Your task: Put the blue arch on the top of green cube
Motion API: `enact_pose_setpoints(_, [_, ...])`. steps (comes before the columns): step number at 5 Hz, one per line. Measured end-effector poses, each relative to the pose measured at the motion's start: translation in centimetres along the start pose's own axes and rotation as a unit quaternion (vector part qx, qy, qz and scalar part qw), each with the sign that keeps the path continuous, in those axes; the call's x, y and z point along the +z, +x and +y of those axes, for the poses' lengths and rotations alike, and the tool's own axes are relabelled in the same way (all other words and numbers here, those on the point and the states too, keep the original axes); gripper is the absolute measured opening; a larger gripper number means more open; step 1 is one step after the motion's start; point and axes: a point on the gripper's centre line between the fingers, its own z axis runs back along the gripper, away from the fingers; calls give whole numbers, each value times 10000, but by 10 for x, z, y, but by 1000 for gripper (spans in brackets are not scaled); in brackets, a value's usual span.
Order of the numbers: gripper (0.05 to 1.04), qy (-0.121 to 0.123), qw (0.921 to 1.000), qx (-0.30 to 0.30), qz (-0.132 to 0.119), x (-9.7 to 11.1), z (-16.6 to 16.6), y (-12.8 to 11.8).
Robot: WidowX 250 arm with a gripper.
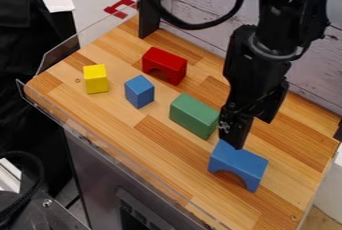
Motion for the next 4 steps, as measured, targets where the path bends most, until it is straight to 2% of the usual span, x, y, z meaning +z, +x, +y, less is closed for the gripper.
enact_pose_setpoints(2, [1000,208,9995,215,34,-16,12,0])
enact_pose_setpoints(4, [1000,138,9986,472,212,-22,13,-3])
